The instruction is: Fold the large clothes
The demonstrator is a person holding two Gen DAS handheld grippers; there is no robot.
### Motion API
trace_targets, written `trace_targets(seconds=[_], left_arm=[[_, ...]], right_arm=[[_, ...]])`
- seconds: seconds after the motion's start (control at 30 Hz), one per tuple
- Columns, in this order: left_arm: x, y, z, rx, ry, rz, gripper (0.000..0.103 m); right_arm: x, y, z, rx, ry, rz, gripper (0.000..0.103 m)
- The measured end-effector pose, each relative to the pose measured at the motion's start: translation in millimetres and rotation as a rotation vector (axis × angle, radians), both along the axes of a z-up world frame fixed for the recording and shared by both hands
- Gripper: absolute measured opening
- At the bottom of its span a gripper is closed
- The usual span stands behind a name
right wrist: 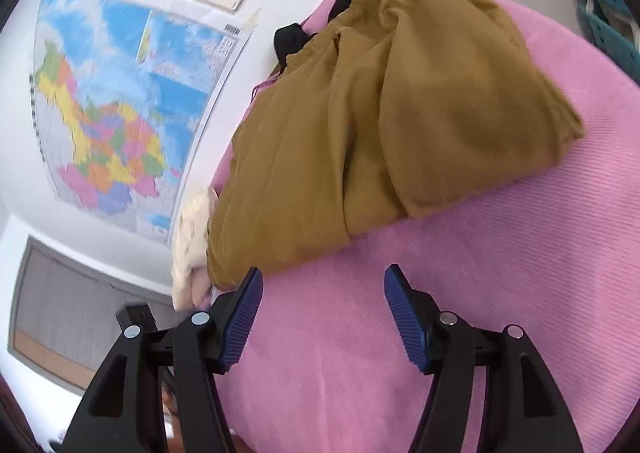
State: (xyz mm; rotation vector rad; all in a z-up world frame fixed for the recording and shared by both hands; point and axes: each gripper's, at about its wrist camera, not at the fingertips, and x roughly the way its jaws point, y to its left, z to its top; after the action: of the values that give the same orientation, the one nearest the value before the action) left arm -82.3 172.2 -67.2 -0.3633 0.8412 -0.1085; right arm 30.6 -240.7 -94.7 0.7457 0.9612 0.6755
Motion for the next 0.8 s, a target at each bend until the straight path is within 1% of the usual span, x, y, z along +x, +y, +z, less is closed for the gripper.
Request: trace_targets(seconds=[0.13, 0.2, 0.27, 0.37, 0.4, 0.47, 0.5, 0.57, 0.63, 0.73, 0.8], left_arm=[[5, -5, -9, -0.068, 0.021, -0.023, 0.08], [7, -9, -14, -0.101, 0.027, -0.042, 0.08], [13, -13, -17, -0.126, 0.035, -0.048, 0.08], [25, -16, -24, -0.197, 0.053, -0.071, 0.08], [27, -17, -25, -0.21, 0.053, -0.076, 0.08], [31, -18, -25, -0.217, 0.05, -0.059, 0.08], [34, -20, -25, -0.237, 0.042, -0.07, 0.08], [40, -21, -24, -0.276, 0.036, -0.078, 0.08], [49, -22, -25, -0.328, 0.033, -0.096, 0.08], [61, -23, -28, -0.396, 0.027, -0.1, 0.081], [70, -18, -33, -0.44, 0.033, -0.075, 0.081]], right_arm=[[12, 12, 3, -0.014, -0.007, -0.049, 0.065], [19, 16, 4, 0.0, -0.003, -0.082, 0.067], [24, 17, 4, 0.004, -0.003, -0.111, 0.071], [28, 22, 7, -0.005, -0.01, -0.133, 0.073], [29, 21, 8, 0.009, -0.015, -0.147, 0.071], [29, 16, 12, 0.029, -0.028, -0.167, 0.058], [29, 13, 13, 0.043, -0.03, -0.171, 0.055], [29, 8, 18, 0.082, -0.04, -0.171, 0.044], [31, 3, 27, 0.113, -0.062, -0.165, 0.04], [35, 3, 38, 0.138, -0.088, -0.166, 0.04], [38, 4, 40, 0.142, -0.106, -0.169, 0.042]])
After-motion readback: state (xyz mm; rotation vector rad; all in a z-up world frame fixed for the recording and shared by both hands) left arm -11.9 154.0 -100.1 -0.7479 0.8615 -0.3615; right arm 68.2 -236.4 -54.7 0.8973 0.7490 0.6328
